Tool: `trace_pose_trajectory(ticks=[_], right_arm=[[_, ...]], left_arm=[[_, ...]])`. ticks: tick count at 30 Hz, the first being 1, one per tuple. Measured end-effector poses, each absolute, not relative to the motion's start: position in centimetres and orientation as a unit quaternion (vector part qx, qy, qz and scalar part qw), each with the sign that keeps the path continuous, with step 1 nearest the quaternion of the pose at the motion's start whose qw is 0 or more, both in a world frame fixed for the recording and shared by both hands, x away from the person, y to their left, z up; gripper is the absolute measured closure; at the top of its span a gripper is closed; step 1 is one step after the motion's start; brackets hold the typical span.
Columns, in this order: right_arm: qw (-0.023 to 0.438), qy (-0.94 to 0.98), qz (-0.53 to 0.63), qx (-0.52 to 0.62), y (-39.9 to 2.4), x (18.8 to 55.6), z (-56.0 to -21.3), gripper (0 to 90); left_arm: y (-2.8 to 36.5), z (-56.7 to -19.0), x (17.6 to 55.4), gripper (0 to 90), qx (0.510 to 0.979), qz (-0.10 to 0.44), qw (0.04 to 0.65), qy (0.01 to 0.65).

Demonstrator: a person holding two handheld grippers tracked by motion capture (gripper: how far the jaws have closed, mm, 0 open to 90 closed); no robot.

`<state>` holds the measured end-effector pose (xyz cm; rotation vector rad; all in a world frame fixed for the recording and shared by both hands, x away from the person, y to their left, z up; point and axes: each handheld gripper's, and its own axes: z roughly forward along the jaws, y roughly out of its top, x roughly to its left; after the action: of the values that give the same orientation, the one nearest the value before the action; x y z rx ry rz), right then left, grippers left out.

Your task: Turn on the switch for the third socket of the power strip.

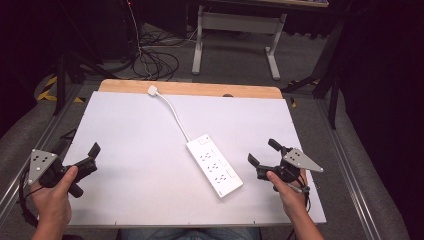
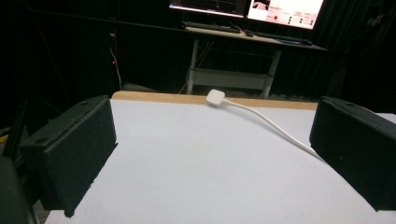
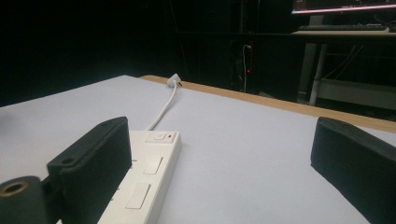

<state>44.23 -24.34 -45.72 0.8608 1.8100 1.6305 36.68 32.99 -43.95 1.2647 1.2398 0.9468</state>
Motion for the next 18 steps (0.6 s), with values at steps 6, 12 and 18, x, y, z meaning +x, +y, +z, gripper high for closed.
trace_pose_trajectory(ticks=[6, 12, 18], right_arm=[[0.275, 0.674, 0.607, 0.32, -24.32, 44.23, -45.73, 5.9], [0.275, 0.674, 0.607, 0.319, -24.33, 44.26, -45.73, 5.9], [0.28, 0.673, 0.61, 0.31, -24.15, 44.19, -45.64, 6.8]], left_arm=[[32.97, -43.96, 36.71, 1.1, 0.53, 0.397, 0.538, 0.522], [33.0, -43.97, 36.7, 1.2, 0.532, 0.397, 0.537, 0.521], [33.0, -43.96, 36.68, 1.2, 0.532, 0.397, 0.536, 0.521]])
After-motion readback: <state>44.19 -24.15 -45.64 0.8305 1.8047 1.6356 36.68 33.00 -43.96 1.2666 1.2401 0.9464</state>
